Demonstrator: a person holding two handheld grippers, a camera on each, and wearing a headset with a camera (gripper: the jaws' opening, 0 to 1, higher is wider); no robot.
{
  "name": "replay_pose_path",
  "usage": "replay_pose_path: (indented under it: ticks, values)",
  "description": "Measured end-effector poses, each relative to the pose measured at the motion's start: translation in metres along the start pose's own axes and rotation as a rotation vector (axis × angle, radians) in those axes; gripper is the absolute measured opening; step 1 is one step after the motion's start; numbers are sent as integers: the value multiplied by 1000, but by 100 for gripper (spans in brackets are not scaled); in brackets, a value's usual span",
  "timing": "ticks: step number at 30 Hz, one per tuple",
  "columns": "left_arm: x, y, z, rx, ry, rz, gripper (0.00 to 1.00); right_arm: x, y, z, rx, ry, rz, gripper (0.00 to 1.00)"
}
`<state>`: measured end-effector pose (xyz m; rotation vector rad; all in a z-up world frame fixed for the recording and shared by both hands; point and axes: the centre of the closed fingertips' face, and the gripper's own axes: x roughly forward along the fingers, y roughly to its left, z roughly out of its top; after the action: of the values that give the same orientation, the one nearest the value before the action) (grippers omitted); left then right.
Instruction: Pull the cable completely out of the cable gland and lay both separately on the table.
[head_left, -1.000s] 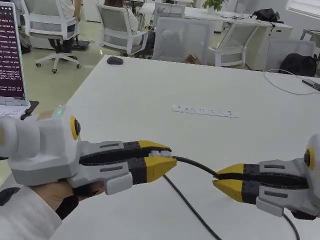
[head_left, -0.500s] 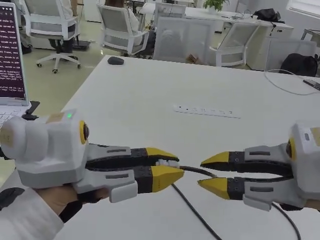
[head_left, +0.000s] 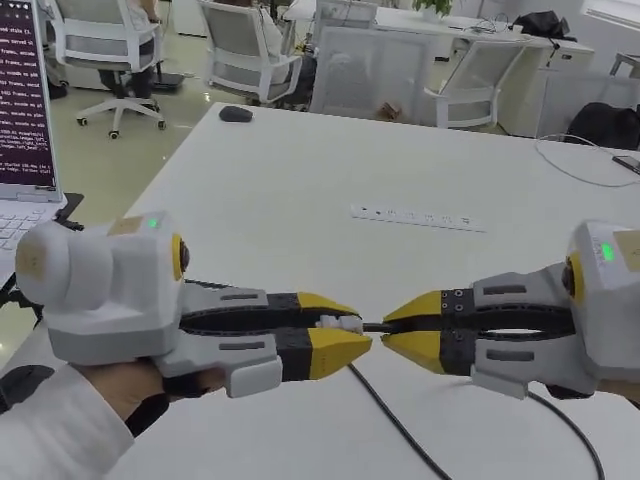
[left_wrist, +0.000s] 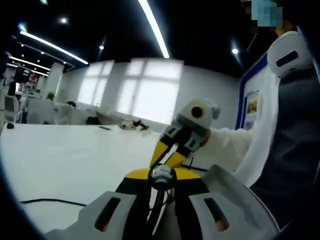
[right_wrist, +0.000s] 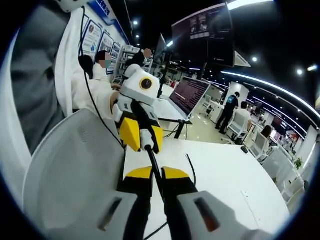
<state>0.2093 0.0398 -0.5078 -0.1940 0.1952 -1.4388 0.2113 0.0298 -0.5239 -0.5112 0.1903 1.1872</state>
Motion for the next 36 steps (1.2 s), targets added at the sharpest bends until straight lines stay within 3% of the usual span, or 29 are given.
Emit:
replay_pose_path:
  ticks: [6,9,21,36]
  values:
    - [-1,2,-2,9,15,16,17,1,-4,0,31,-21,-9,6]
    - [-3,5,-6,-22,38,27,17,7,0,-3,7,-1,3,6]
    - [-7,7,5,1,-11,39,17,2,-5,-10,25,-10,-3,5]
    - [-9,9,9,-24,-34,43,17,-13,-11,-46,82,40,-44,5]
